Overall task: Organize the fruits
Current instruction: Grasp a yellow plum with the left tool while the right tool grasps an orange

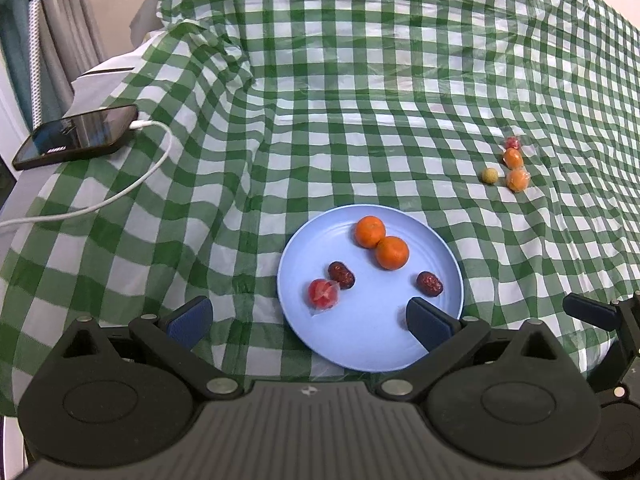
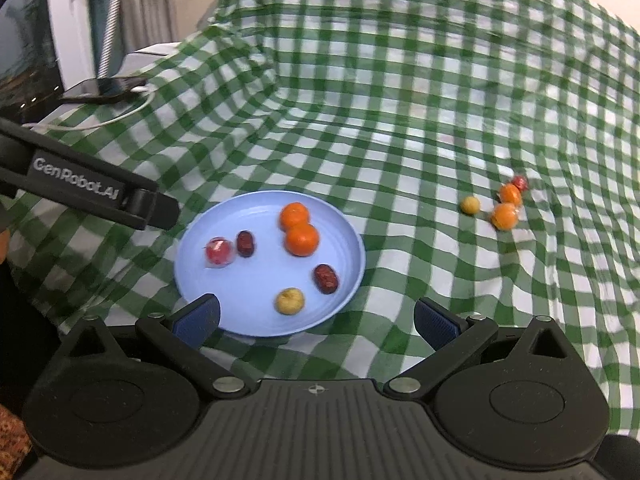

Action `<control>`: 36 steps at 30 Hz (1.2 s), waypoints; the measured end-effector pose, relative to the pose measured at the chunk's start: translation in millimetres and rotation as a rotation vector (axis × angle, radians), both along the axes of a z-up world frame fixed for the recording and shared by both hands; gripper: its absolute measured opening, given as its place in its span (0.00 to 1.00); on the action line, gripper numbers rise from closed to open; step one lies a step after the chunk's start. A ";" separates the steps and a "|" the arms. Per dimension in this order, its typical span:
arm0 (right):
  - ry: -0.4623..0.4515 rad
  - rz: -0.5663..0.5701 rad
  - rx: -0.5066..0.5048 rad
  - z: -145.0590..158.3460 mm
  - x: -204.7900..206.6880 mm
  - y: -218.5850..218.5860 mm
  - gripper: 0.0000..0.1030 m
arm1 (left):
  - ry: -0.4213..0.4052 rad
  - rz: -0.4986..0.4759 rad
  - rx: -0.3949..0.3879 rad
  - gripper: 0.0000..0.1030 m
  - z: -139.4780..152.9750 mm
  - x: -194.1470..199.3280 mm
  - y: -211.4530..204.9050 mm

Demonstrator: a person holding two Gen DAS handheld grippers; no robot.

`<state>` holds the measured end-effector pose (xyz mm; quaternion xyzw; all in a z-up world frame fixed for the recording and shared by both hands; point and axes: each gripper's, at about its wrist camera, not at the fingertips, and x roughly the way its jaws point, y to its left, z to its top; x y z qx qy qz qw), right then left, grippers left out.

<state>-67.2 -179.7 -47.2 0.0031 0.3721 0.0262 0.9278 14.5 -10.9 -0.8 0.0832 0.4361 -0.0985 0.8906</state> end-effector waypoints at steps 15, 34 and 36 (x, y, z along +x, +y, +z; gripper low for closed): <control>-0.016 -0.249 -0.012 -30.6 25.0 -73.3 0.99 | 0.012 -0.066 0.014 1.00 -4.6 42.4 -55.2; -0.097 -0.318 -0.146 -117.9 183.4 -211.3 0.84 | 0.020 -0.190 0.137 1.00 -53.3 136.1 -175.1; -0.105 -0.259 -0.096 -125.4 193.0 -214.2 0.44 | 0.018 -0.212 0.142 1.00 -60.7 146.6 -189.3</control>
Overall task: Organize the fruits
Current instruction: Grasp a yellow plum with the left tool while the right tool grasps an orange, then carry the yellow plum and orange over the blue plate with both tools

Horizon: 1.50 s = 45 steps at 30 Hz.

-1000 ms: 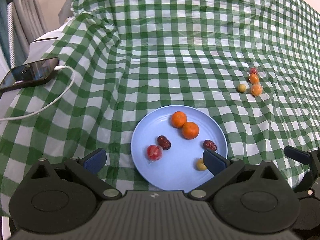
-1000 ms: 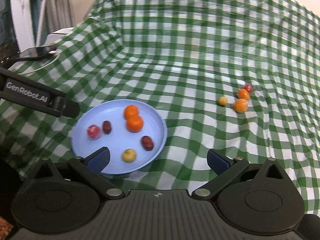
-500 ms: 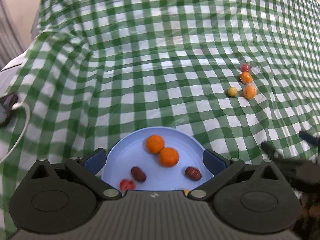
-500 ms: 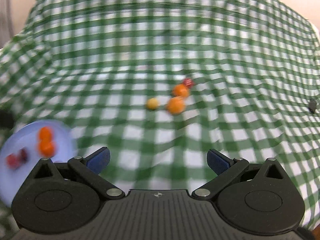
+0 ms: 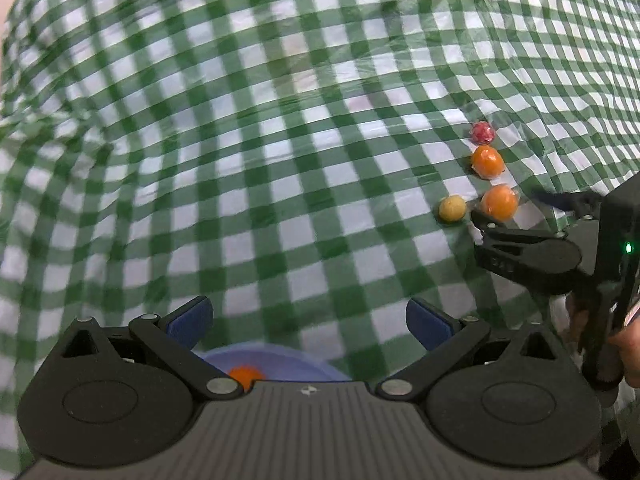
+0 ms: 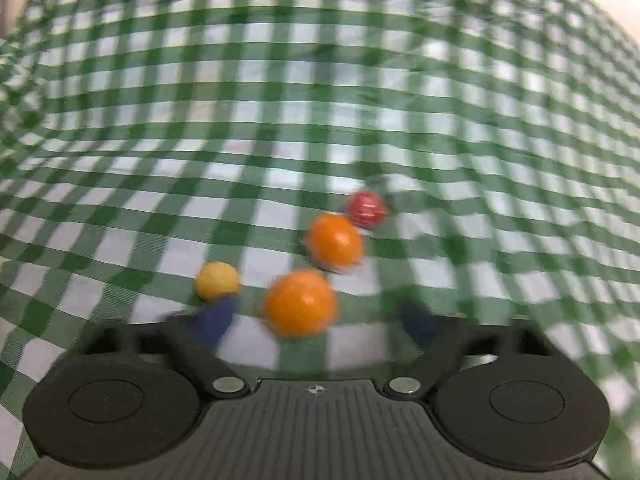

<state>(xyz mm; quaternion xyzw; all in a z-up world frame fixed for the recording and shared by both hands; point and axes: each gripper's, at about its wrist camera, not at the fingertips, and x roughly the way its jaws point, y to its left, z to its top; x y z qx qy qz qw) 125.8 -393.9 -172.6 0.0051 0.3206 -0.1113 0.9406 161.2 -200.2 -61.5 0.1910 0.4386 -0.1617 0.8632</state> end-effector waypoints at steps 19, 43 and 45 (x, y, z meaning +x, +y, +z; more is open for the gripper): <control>0.003 -0.406 -0.062 -17.5 -12.9 -88.6 0.42 | 0.122 -0.138 -0.082 0.68 -85.0 75.4 -132.7; -0.090 -0.079 0.068 117.7 -146.5 57.5 0.39 | 0.037 -0.008 0.028 0.29 53.4 -61.4 36.1; -0.081 -0.015 0.076 126.7 -162.2 81.9 0.39 | 0.028 0.023 0.023 0.29 63.1 -77.9 57.6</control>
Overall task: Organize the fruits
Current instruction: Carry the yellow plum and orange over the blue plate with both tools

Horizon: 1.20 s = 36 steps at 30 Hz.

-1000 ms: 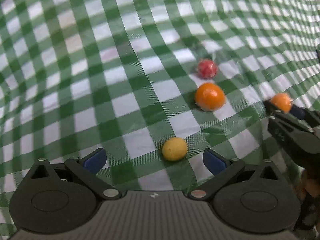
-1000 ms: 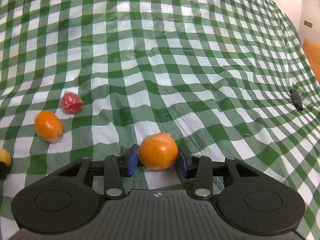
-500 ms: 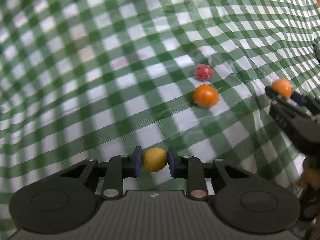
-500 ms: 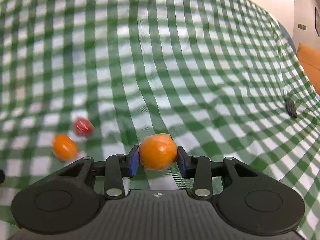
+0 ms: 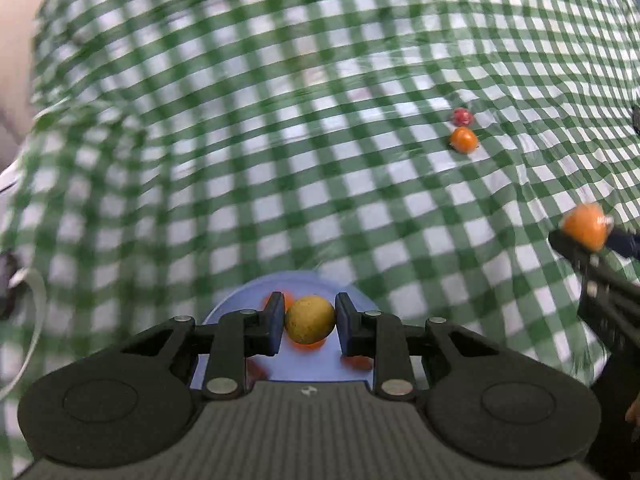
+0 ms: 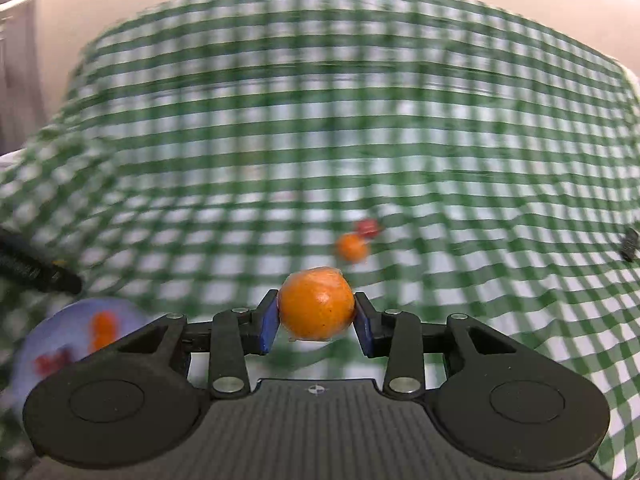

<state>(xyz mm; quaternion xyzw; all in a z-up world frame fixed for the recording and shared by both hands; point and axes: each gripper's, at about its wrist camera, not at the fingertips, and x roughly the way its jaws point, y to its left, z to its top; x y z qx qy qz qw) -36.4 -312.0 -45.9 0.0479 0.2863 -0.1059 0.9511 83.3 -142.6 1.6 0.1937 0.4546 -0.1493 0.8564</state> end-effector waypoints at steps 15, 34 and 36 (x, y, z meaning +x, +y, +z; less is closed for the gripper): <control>0.043 0.353 -0.040 33.8 -51.1 145.6 0.39 | -0.001 0.176 -0.082 0.29 26.1 -82.9 122.0; 0.077 0.434 -0.123 35.0 -79.4 175.7 0.39 | -0.006 0.209 -0.158 0.29 25.9 -100.4 147.1; 0.080 0.435 -0.125 35.0 -79.8 176.2 0.39 | -0.004 0.210 -0.158 0.29 24.5 -99.3 147.1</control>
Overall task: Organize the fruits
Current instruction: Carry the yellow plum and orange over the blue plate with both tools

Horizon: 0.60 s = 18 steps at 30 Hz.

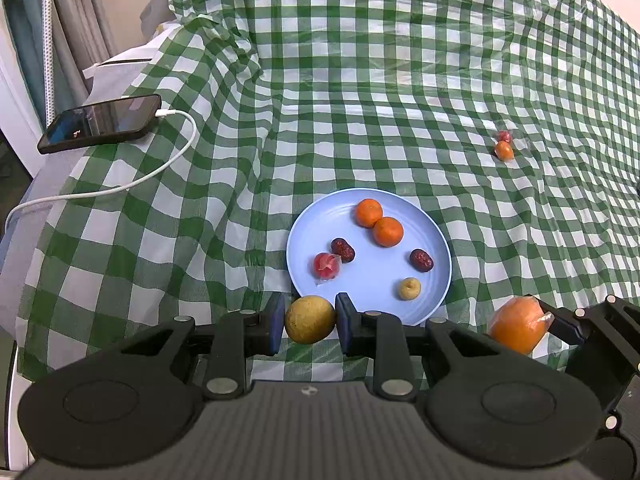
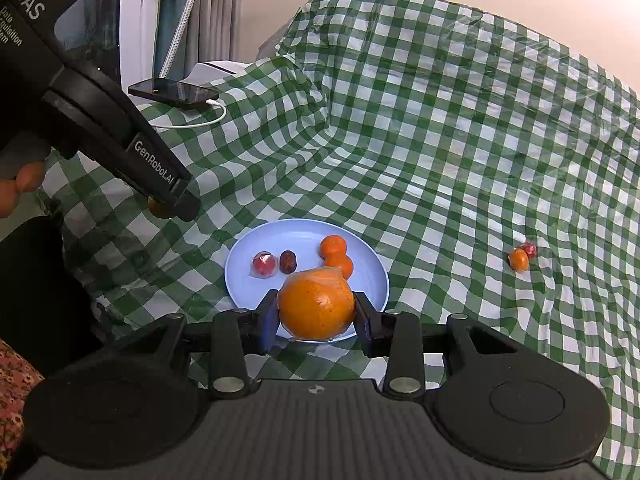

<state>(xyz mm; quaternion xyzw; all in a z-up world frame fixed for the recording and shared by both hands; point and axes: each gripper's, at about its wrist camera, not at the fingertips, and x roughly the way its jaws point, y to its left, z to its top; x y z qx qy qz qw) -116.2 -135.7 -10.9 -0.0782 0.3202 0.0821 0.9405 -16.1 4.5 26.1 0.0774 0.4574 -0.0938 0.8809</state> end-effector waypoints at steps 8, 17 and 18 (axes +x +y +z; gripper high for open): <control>0.019 -0.009 -0.003 -2.3 6.0 -1.7 0.39 | 0.018 0.010 -0.007 0.29 -6.5 7.0 2.0; 0.061 -0.008 -0.001 -9.7 20.0 -4.1 0.39 | 0.034 0.008 -0.006 0.29 -15.0 24.3 -0.7; 0.067 -0.008 0.000 -11.0 22.5 -4.7 0.39 | 0.032 0.007 -0.005 0.29 -15.5 27.3 -1.8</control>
